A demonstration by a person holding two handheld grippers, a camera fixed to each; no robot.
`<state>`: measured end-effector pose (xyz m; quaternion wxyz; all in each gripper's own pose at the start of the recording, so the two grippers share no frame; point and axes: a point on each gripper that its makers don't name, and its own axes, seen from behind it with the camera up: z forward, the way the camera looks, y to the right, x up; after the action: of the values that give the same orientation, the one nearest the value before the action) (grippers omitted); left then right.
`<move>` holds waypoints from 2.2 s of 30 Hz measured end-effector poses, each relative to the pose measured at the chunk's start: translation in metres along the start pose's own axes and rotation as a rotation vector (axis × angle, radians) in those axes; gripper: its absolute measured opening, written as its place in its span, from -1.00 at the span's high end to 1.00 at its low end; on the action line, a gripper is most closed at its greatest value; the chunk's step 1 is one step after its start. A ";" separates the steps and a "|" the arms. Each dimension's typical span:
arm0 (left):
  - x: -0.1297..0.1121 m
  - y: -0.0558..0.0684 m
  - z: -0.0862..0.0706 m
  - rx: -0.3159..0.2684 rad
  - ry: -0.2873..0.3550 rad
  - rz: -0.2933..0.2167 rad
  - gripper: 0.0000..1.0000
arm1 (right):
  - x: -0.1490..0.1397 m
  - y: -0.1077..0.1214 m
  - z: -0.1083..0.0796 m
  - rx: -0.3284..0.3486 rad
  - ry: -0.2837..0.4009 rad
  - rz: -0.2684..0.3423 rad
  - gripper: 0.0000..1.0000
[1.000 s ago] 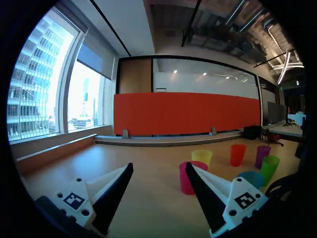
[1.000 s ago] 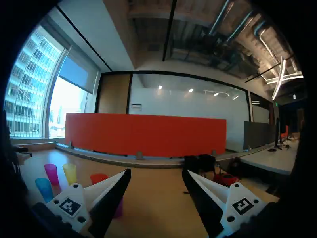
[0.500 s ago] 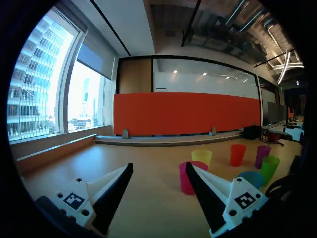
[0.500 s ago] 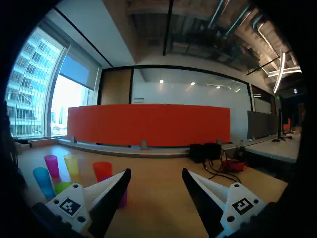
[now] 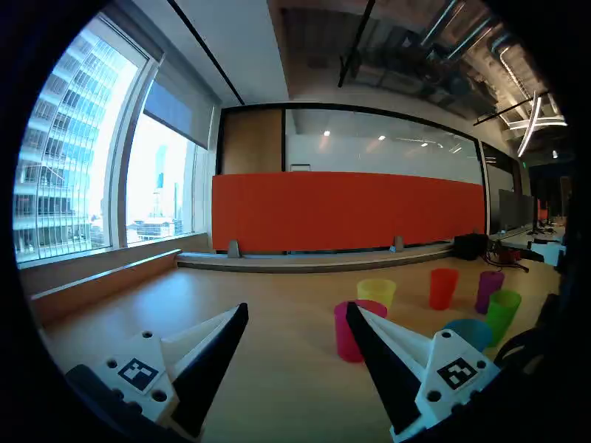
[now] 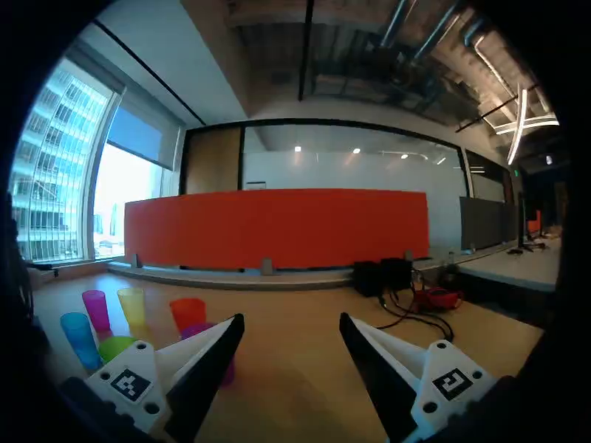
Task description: Pour water
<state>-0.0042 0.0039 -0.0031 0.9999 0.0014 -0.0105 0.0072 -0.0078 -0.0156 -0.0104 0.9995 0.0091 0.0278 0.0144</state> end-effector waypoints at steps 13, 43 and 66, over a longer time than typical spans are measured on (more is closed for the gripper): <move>0.001 -0.001 0.000 0.000 0.000 0.000 -0.97 | -0.003 -0.003 0.000 -0.002 -0.023 -0.020 -1.00; 0.000 0.000 0.000 0.000 0.000 0.000 -0.97 | -0.005 -0.003 0.001 -0.007 -0.026 -0.020 -1.00; 0.000 0.000 0.001 0.000 0.001 0.000 -0.97 | -0.005 -0.002 0.001 -0.007 -0.026 -0.020 -1.00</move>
<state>-0.0046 0.0039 -0.0023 0.9999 0.0015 -0.0102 0.0071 -0.0127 -0.0181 -0.0087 0.9999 0.0056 0.0150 0.0046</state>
